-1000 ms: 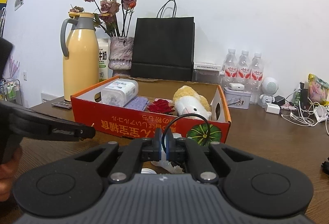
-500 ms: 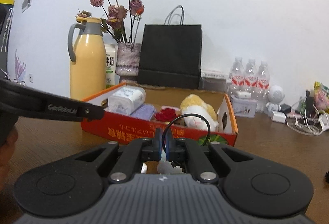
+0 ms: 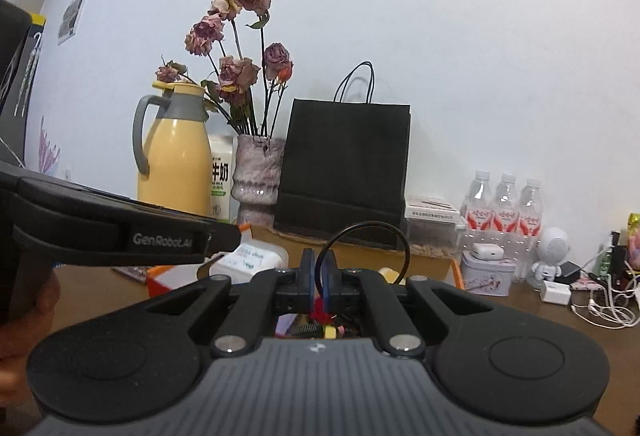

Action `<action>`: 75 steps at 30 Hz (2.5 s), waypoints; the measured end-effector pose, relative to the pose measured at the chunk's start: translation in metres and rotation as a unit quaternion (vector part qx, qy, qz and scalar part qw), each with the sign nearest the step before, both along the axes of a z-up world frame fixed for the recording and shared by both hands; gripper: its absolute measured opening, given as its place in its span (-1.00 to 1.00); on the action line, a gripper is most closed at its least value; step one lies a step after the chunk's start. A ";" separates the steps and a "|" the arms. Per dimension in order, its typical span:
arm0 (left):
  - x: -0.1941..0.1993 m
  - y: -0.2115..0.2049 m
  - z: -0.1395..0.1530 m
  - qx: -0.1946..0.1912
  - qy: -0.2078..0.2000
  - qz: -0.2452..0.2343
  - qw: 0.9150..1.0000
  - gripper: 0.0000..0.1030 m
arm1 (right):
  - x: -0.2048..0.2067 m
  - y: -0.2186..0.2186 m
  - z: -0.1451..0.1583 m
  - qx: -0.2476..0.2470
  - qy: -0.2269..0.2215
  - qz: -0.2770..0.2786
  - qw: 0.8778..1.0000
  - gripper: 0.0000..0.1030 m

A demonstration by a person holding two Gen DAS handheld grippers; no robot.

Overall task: Organize objects
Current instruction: 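Carry the fish toy and cable over the box with both grippers, then open the left gripper to drop the fish toy while the right gripper releases the cable, then move both grippers back toward the white bottle caps on the table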

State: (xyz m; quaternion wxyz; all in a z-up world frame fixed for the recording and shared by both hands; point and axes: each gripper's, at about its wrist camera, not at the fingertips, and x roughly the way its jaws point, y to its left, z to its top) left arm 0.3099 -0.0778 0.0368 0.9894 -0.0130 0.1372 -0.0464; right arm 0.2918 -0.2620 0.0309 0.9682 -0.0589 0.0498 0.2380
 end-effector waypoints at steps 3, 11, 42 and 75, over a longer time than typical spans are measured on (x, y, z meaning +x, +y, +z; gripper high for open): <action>0.011 0.003 -0.001 -0.002 -0.006 0.005 1.000 -0.76 | 0.013 0.006 -0.003 0.004 0.007 0.009 1.000 -0.92; 0.048 0.009 -0.007 0.004 -0.001 0.007 1.000 -0.76 | 0.050 0.028 -0.012 -0.013 0.024 0.028 0.999 -0.91; 0.159 0.023 -0.026 0.041 0.035 -0.016 0.998 0.09 | 0.170 0.029 -0.021 -0.059 0.150 0.076 0.984 -0.54; 0.106 0.034 -0.031 0.005 -0.027 0.043 0.999 1.00 | 0.117 0.003 -0.019 -0.050 0.122 0.069 0.989 1.00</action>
